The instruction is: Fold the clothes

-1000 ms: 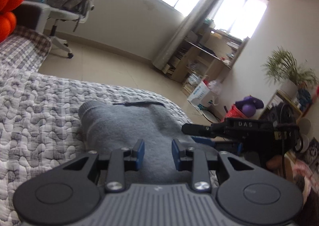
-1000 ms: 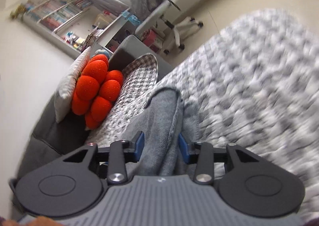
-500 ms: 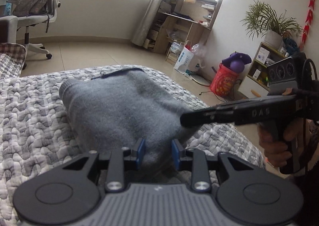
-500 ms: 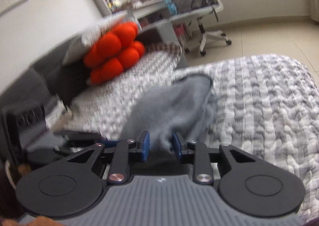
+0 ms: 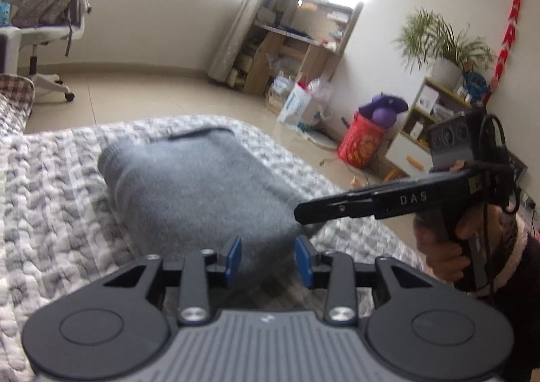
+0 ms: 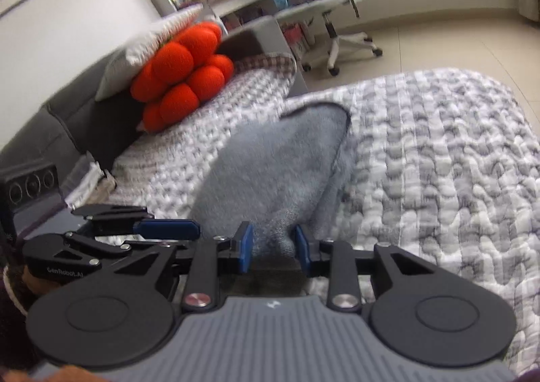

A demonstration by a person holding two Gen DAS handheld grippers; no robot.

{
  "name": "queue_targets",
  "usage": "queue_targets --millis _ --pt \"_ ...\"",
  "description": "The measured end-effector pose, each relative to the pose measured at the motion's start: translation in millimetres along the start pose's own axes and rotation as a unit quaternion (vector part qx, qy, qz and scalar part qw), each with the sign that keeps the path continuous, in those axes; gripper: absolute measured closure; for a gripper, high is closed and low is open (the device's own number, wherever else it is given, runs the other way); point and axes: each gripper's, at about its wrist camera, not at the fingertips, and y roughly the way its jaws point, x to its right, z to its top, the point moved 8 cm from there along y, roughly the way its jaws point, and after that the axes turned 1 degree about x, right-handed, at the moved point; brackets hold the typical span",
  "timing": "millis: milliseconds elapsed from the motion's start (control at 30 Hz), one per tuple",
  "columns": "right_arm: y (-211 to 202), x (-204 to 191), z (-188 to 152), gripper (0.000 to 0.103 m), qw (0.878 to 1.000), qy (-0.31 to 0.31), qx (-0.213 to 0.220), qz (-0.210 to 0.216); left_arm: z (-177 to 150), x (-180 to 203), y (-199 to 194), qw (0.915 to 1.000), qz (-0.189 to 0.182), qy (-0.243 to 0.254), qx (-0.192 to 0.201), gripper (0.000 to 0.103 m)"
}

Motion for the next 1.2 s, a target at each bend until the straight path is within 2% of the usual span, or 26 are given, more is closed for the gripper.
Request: queue_targets --millis 133,333,567,867,1033,1100,1133,1200 --pt "4.6 -1.0 7.0 0.070 0.999 -0.011 0.032 -0.019 10.3 -9.7 3.5 0.9990 0.027 -0.016 0.032 0.066" --pt "22.1 -5.4 22.1 0.068 0.991 -0.060 0.100 -0.071 17.6 -29.1 25.5 0.9951 0.085 -0.013 0.051 0.066" --pt "61.4 4.5 31.6 0.068 0.984 -0.078 0.112 -0.111 27.1 -49.5 37.1 0.9895 0.110 -0.047 0.081 0.066" --pt "66.1 36.1 43.9 0.068 0.981 -0.029 0.130 -0.143 33.1 -84.9 41.6 0.9763 0.136 -0.132 0.106 0.064" --pt "52.0 53.5 43.3 0.067 0.983 0.023 0.126 -0.131 31.0 -104.1 37.0 0.9670 0.147 -0.184 0.098 0.059" --pt "43.8 50.5 41.7 0.061 0.985 0.035 0.121 -0.116 30.7 -108.0 34.6 0.9637 0.133 -0.213 0.092 0.055" --pt "39.3 49.2 40.8 0.058 0.986 0.042 0.118 -0.108 29.4 -109.3 33.2 0.9615 0.122 -0.229 0.090 0.049" --pt "33.3 46.2 36.6 0.040 0.988 0.056 0.109 -0.093 26.9 -111.6 30.5 0.9558 0.099 -0.264 0.085 0.040"
